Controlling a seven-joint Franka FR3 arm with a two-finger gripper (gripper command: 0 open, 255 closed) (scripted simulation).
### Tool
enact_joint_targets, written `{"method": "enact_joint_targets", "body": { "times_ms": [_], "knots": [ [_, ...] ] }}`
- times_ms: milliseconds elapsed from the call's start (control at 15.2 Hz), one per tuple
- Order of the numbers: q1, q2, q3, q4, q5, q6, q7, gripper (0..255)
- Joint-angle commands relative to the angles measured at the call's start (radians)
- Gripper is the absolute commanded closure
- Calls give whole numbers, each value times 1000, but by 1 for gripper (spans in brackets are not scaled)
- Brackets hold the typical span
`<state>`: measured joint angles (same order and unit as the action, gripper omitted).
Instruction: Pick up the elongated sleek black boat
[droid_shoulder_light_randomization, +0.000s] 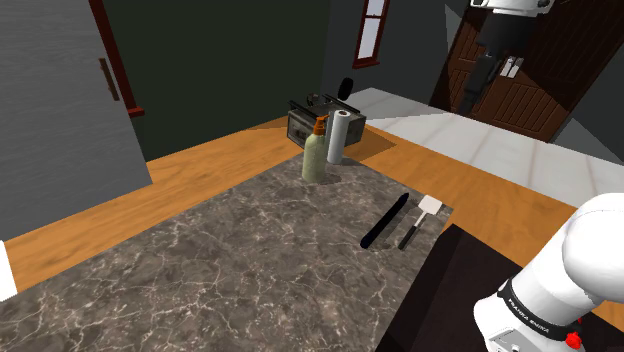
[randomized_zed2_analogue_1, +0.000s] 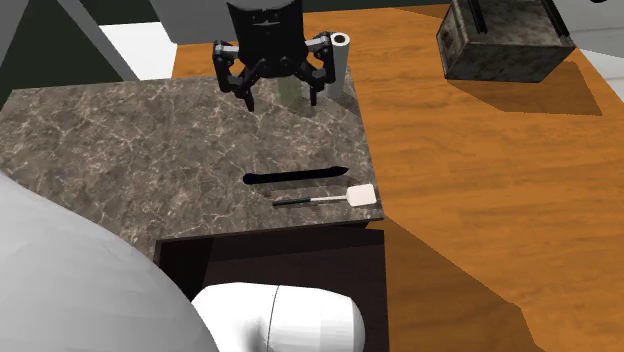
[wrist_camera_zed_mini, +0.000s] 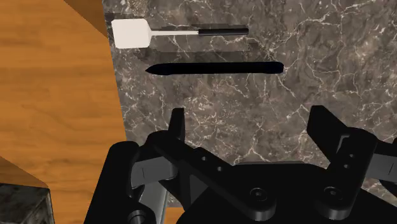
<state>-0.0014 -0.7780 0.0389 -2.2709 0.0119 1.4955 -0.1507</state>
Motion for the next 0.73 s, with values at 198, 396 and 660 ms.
{"method": "enact_joint_targets", "body": {
  "times_ms": [198,396,660],
  "knots": [
    [-48,-9,49,-103,32,93,164,0],
    [-94,-3,101,-195,66,189,325,0],
    [-152,29,175,-298,114,325,539,0]
  ]
}}
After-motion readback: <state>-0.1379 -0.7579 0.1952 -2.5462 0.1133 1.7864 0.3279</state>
